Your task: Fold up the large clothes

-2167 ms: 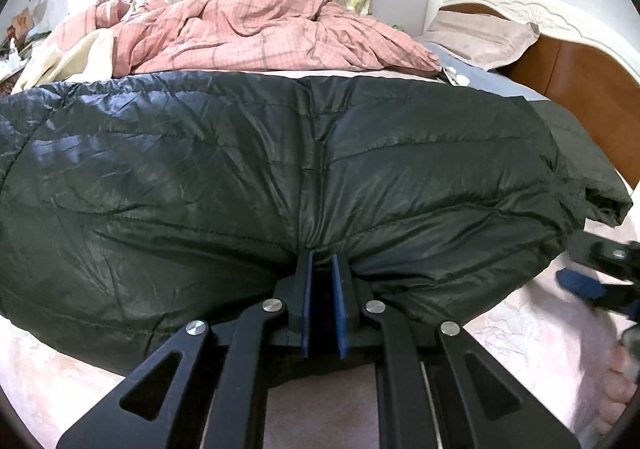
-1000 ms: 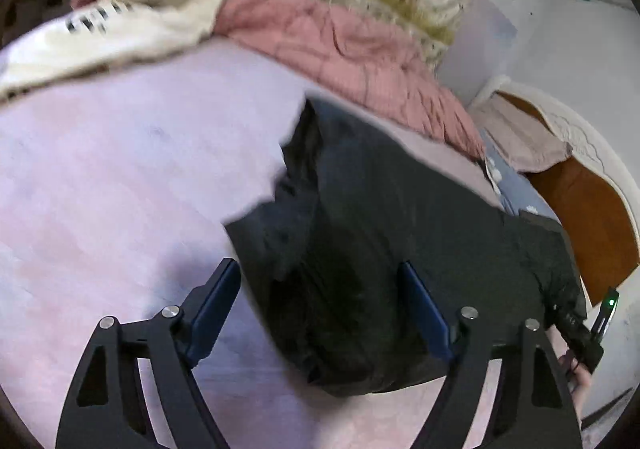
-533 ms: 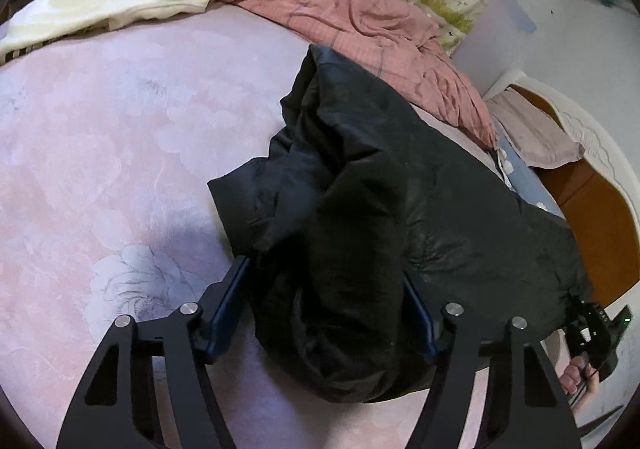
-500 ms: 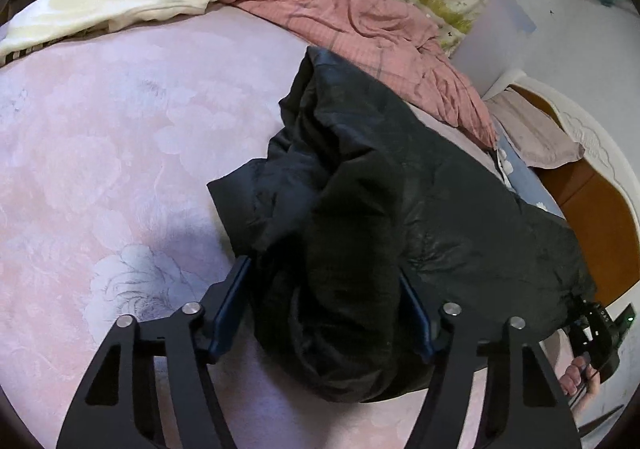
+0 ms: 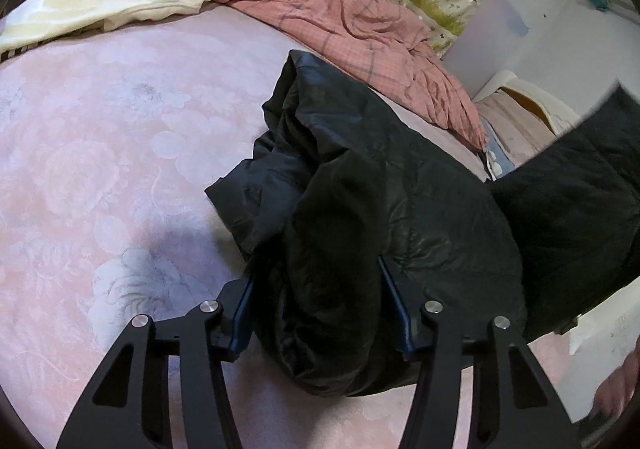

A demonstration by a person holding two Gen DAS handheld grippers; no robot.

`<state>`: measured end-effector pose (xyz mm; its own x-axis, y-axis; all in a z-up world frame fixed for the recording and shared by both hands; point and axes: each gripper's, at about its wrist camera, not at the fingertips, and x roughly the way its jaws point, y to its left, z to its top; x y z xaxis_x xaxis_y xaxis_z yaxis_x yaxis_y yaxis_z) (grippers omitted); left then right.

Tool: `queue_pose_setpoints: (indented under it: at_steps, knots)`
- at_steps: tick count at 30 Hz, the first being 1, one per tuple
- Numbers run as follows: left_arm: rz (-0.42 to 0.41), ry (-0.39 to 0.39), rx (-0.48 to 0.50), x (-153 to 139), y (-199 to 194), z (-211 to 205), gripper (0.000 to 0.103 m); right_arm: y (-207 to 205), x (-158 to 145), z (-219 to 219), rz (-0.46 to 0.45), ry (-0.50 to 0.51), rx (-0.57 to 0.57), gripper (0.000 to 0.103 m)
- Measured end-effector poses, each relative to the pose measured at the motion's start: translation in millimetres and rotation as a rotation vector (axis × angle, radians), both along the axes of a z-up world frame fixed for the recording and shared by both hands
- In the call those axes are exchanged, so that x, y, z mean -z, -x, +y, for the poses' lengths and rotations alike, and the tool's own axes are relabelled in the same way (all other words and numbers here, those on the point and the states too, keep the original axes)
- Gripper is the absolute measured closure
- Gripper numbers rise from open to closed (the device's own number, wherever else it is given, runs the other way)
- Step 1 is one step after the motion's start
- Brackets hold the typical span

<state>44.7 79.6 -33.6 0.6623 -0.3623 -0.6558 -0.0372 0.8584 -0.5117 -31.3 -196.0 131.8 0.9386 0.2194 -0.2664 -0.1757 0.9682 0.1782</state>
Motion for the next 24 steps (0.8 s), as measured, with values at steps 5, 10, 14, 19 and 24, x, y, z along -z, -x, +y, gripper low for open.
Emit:
queue_pose_setpoints:
  at_steps: [5, 10, 14, 19, 24]
  knots:
    - [-0.021, 0.029, 0.002, -8, 4, 5, 0.052, -17, 40, 86, 0.101, 0.012, -0.146, 0.075]
    - [-0.095, -0.022, -0.068, -33, 17, 23, 0.052, -33, 98, 130, 0.214, 0.05, -0.183, 0.075]
    - [-0.271, -0.238, -0.128, -84, 36, 27, 0.048, -33, 108, 141, 0.239, 0.033, -0.124, 0.073]
    - [-0.395, -0.229, -0.132, -110, 58, 33, 0.039, -28, 108, 145, 0.222, 0.071, -0.166, 0.034]
    - [-0.403, -0.239, -0.114, -111, 57, 25, 0.038, 5, 87, 135, 0.202, 0.118, -0.107, 0.028]
